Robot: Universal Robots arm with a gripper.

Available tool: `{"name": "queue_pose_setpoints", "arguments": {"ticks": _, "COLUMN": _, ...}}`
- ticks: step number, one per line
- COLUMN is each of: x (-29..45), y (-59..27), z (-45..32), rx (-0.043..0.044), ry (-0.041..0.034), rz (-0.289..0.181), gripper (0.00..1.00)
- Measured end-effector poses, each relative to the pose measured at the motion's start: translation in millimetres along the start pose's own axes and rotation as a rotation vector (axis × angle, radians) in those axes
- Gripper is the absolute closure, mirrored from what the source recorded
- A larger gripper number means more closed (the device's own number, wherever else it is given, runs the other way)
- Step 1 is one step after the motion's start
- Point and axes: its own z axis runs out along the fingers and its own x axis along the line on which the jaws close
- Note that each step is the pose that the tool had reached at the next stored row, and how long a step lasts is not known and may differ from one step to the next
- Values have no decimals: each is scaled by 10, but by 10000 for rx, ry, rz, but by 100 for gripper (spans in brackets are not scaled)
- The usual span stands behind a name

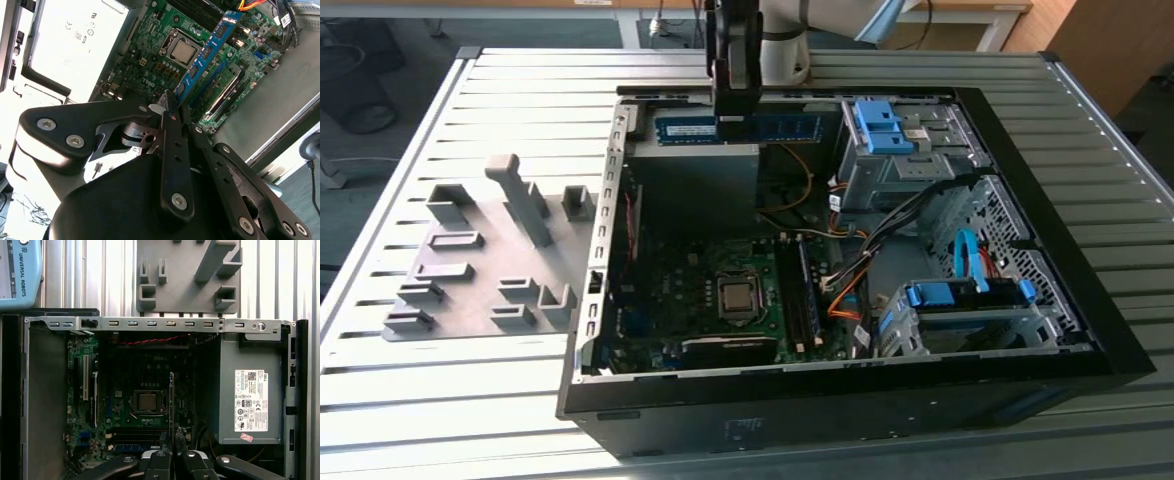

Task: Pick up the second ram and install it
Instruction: 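Pick up the second ram and move it above second insertion slot, then insert the second ram into the second slot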

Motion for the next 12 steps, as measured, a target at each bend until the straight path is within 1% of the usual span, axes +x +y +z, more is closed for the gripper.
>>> {"name": "queue_pose_setpoints", "arguments": {"ticks": 4, "x": -1, "y": -17, "z": 0, "rx": 0, "ry": 0, "rz": -1, "gripper": 86}}
{"name": "queue_pose_setpoints", "arguments": {"ticks": 8, "x": -1, "y": -76, "z": 1, "rx": 0, "ry": -1, "rz": 0, "gripper": 86}}
{"name": "queue_pose_setpoints", "arguments": {"ticks": 12, "x": -1, "y": -87, "z": 1, "rx": 0, "ry": 0, "rz": 0, "gripper": 86}}
